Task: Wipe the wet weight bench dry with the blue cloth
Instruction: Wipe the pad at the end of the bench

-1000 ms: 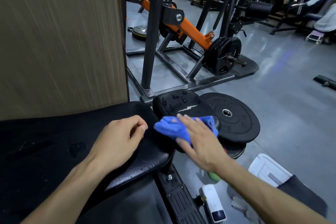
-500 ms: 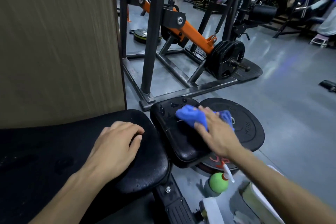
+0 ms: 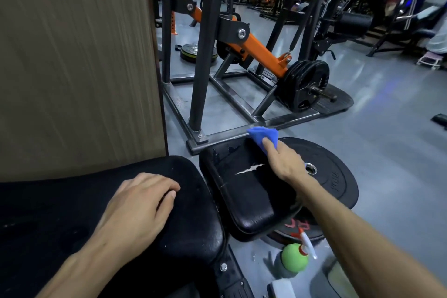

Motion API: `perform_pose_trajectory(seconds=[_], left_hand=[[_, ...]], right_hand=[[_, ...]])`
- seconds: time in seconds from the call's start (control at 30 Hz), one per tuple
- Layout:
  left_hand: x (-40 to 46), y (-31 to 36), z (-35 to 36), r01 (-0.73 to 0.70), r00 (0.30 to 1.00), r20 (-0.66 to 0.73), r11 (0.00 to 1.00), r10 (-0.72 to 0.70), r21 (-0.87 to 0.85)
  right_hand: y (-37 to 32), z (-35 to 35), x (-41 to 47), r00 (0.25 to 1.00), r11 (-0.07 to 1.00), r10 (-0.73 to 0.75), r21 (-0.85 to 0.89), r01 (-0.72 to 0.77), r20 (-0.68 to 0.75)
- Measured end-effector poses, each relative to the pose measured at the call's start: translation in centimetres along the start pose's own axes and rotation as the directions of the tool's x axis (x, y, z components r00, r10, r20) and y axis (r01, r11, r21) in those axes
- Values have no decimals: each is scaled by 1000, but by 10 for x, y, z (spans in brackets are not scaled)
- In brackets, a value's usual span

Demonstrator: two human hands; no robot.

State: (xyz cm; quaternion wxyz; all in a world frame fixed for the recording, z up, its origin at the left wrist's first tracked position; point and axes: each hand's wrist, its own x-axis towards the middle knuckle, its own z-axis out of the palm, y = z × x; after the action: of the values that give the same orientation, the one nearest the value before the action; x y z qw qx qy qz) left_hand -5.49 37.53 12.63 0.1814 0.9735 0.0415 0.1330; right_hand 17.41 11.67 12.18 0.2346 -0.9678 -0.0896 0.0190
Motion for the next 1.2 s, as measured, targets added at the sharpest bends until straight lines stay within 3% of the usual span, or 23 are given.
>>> perform_pose_trajectory(seconds=[0.03,0.07,0.13,0.17,0.23,0.27,0.33,0.4,0.47,0.57,0.7,0.77,0.8,0.9,0.93,1.0,1.07,1.2], left_hand=[[-1,-2,-1,6,1000,-1,1000,-6,4],[-2,-4,-2,10,1000,-1,1000,-10,8],[-2,-8,-4,14,1000,0,1000,-14,13],[-1,-9,-3,18,1000,-1,1000,-18,12],[1,-12,-2,27,1000,4,1000,-27,5],[2,-12,-2,30,999,9,1000,-31,5],[2,-12,-1,27,999,20,1000,-27,13],[-1,-13,-3,27,999,18,999,-27,22],[-2,-14,-5,26,1000,8,999,-26,25],[-1,-15,-5,29,1000,3,999,-29,18],[4,-15,-1,18,1000,10,999,-18,38],[5,-21,-3,23,1000,5,999,-23,39],[4,-24,-5,28,1000,1,999,-28,36],[0,-23,-8,26,1000,-3,999,-26,41],[-2,-22,-9,27,1000,-7,999,-26,41],[-3,-20,-11,23,1000,-12,999,-22,38],[-3,-21,-11,16,1000,-11,999,-15,31],[-3,-25,-12,8,1000,-12,1000,-8,18]], right_hand=[[-6,2,5,999,999,47,-19,-47,2],[-10,7,3,1000,997,3,-80,-3,2],[-24,21,-25,957,936,-291,-201,289,19],[-25,28,-41,896,875,-441,-193,443,57],[-20,32,-52,808,806,-572,-86,586,146],[-16,27,-42,802,806,-580,-45,591,142],[-11,16,-11,874,874,-483,-34,485,52],[-19,6,18,966,966,-257,-5,257,21],[-35,12,33,994,992,-103,-68,106,37],[-63,39,21,944,925,-327,-187,330,48],[-80,57,-49,705,695,-680,-128,708,201],[-70,55,-49,638,641,-736,-71,764,226],[-66,52,-35,668,676,-713,-47,736,213],[-76,39,20,890,892,-434,-67,446,140],[-87,40,29,918,914,-379,-107,391,121],[-102,54,21,891,879,-421,-166,447,170],[-102,65,-16,810,796,-545,-171,581,219],[-67,49,-85,707,691,-672,-158,706,218]])
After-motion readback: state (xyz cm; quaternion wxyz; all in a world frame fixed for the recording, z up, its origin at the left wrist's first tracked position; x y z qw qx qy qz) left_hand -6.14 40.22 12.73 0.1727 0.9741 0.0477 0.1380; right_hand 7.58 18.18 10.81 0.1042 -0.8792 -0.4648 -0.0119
